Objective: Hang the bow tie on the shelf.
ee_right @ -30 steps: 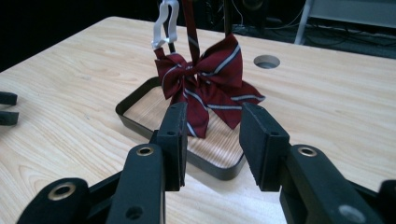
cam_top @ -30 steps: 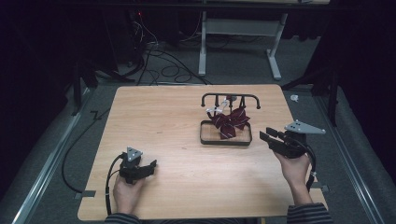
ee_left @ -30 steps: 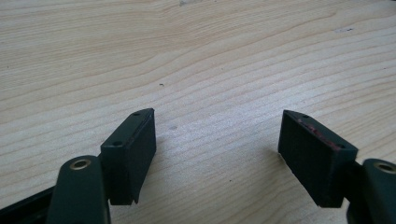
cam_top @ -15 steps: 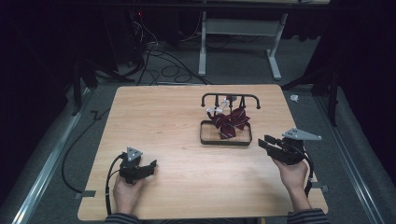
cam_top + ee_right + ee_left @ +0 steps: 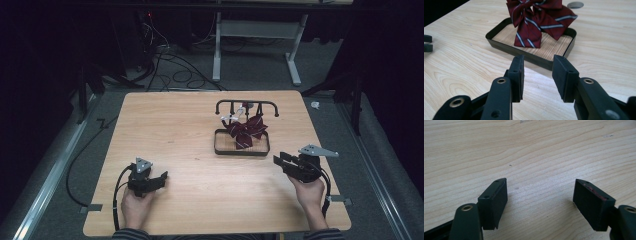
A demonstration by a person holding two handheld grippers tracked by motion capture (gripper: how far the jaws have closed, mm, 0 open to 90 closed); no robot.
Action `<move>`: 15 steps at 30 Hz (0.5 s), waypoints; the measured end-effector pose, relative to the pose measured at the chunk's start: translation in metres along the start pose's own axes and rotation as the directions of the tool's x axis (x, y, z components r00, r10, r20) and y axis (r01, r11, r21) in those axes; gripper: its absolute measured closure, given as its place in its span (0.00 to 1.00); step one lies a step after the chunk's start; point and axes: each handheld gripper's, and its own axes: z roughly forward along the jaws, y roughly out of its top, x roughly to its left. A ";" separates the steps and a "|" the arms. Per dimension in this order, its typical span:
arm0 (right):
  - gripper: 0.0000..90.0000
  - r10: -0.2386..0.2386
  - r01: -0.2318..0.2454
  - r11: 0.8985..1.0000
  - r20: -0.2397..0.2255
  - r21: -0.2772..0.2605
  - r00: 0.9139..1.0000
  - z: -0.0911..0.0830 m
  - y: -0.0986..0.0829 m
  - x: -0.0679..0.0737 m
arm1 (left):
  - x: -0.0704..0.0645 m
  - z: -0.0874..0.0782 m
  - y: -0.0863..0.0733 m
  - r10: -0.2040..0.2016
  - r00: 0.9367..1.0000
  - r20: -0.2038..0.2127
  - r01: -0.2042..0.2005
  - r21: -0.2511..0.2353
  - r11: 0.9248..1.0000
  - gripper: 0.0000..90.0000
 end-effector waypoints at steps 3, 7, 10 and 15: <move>0.71 0.009 -0.009 1.000 -0.003 0.006 1.000 0.003 -0.003 0.000 | 0.000 0.000 0.000 0.000 1.000 0.000 0.000 0.000 1.000 0.31; 0.71 0.022 -0.022 1.000 -0.005 0.022 1.000 0.009 -0.011 0.000 | 0.000 0.000 0.000 0.000 1.000 0.000 0.000 0.000 1.000 0.31; 0.71 0.030 -0.029 0.999 -0.008 0.035 1.000 0.013 -0.017 0.000 | 0.000 0.000 0.000 0.000 1.000 0.000 0.000 0.000 1.000 0.31; 0.71 0.026 -0.026 0.998 0.001 0.061 1.000 0.020 -0.026 0.000 | 0.000 0.000 0.000 0.002 1.000 -0.001 -0.002 0.002 1.000 0.31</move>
